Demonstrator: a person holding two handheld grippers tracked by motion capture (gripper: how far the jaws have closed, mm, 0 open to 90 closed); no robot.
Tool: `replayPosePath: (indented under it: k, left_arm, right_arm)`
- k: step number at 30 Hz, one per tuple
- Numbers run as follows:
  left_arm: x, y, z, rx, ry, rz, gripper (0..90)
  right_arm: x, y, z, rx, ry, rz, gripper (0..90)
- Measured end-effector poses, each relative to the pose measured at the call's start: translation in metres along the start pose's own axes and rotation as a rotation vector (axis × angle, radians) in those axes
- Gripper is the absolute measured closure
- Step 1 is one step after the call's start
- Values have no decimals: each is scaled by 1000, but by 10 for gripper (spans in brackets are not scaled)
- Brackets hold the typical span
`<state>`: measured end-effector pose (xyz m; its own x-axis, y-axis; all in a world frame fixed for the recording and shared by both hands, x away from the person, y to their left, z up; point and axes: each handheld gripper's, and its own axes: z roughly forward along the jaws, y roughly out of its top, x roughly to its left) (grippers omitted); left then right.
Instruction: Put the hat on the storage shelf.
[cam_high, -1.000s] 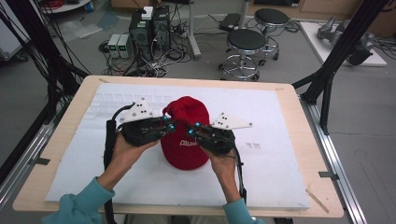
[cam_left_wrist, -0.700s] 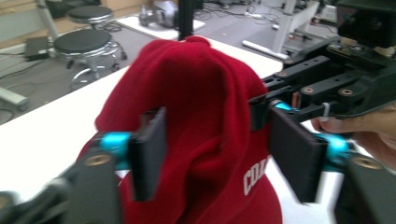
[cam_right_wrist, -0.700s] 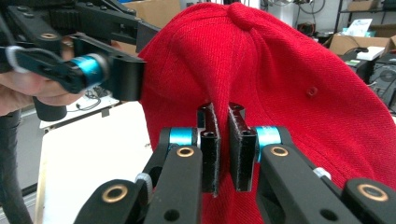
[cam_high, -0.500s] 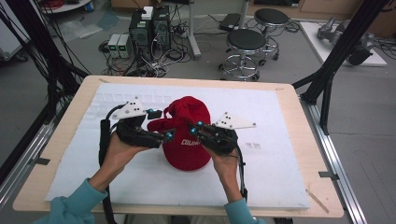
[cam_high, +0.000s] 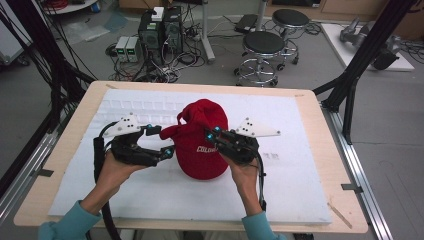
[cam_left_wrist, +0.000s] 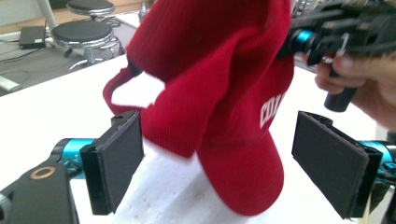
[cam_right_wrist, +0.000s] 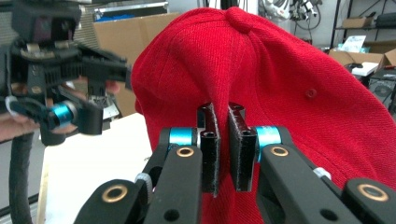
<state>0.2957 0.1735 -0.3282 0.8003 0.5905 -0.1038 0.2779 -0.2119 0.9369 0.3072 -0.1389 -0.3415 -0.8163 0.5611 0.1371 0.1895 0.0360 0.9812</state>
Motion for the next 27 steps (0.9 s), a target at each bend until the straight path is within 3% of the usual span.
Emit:
replayPosePath:
  k: [10, 15, 18, 21, 27]
  left_arm:
    - [5, -26, -1, 21, 4, -19, 164]
    - [6, -34, 5, 32, -39, -23, 160]
    - [5, -37, 7, 16, -73, -35, 160]
    - [4, -40, 11, 32, -103, -56, 163]
    - [2, -43, 19, 39, -159, -78, 193]
  right_arm:
    - [-1, 4, -4, -34, 11, 5, 847]
    - [-1, 7, -6, -56, 39, 19, 847]
    - [-1, 9, -7, -68, 48, 12, 846]
    - [0, 11, -8, -86, 63, 20, 846]
    - [-1, 12, -8, -120, 119, 47, 846]
